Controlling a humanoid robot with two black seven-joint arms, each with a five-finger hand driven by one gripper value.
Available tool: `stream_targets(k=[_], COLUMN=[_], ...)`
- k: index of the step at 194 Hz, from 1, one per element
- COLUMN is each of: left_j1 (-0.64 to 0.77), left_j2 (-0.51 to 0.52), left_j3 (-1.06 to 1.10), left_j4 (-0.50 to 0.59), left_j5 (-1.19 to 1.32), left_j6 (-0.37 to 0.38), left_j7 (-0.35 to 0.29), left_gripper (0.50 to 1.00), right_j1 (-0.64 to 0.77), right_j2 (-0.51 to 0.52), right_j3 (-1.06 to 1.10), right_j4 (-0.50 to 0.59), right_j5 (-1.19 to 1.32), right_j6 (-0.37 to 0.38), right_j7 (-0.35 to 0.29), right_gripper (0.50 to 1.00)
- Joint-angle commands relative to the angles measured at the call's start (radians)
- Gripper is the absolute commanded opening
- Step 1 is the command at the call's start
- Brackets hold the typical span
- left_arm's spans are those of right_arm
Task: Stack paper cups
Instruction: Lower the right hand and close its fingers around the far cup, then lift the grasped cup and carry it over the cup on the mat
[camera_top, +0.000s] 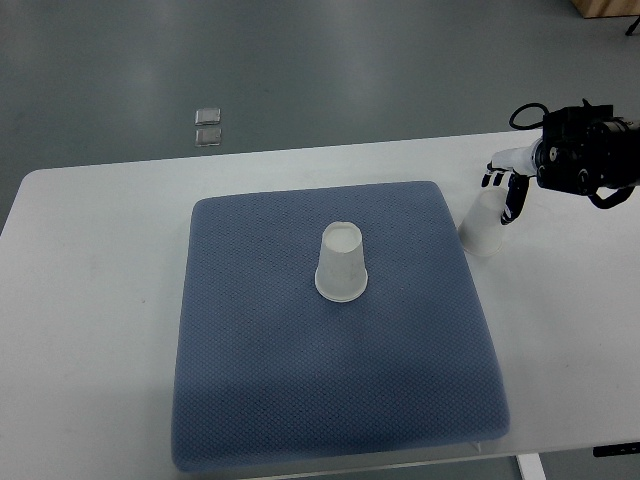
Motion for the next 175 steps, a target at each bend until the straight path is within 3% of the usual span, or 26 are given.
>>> stream_targets(k=[1,66,122,144,175], left_j1=[-0.001,0.001,-0.001,-0.001,-0.001], left_j2=[0.000,0.000,0.000,0.000,0.000], left_j3=[0.000,0.000,0.000,0.000,0.000], left_j4=[0.000,0.002,0.002,0.002,0.002], left_j5=[0.000,-0.002,0.000,0.000,0.000], left_j6=[0.000,0.000,-0.001,0.000,-0.001], left_j7=[0.000,0.000,0.000,0.000,0.000], left_gripper=[1.000,1.000,1.000,1.000,1.000], right_j1=[-0.013,-0.019,-0.017,-0.008,0.061], right_j2=[0.001,0.004,0.004,0.004,-0.008], right_j3=[0.027,0.030,0.030,0.027,0.010], right_j4=[-0.001,-0.003,-0.003,-0.001,0.022], right_j5=[0.000,0.000,-0.009,-0.009,-0.017], right_j6=[0.000,-0.007,-0.009,-0.007,0.008], right_j7=[-0.001,-0.001,-0.001,-0.001,0.000], right_gripper=[0.836,0.789,0.578,0.552,0.552])
